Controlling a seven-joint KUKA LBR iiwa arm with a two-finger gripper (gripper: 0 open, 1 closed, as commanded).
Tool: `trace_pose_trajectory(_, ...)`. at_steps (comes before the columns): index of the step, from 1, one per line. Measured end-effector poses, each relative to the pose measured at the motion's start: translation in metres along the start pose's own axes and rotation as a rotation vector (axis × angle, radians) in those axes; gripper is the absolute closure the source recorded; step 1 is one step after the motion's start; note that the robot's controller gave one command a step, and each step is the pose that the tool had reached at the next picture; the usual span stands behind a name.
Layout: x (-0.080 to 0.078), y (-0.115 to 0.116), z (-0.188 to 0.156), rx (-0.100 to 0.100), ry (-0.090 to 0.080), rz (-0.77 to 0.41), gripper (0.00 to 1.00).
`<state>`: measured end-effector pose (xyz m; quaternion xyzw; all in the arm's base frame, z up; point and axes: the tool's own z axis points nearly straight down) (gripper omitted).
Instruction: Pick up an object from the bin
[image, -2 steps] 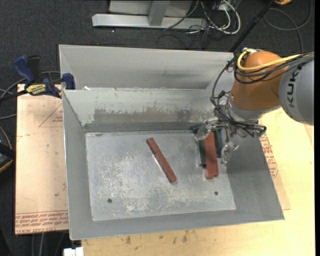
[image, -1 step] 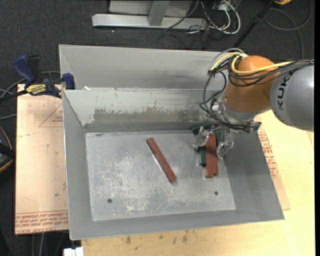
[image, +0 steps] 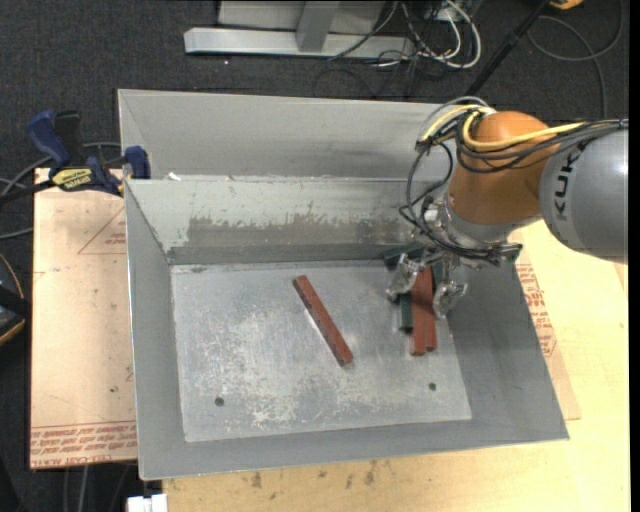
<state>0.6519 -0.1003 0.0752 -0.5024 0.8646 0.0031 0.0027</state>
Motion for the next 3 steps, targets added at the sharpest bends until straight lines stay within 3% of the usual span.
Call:
trace_pose_trajectory(1,0.006,0.005,-0.046,-0.005,0.002,0.005,1.00)
trace_pose_trajectory(2,0.005,0.002,-0.090,0.008,0.001,0.012,1.00)
trace_pose_trajectory(3,0.007,0.006,-0.132,0.001,0.006,0.018,1.00)
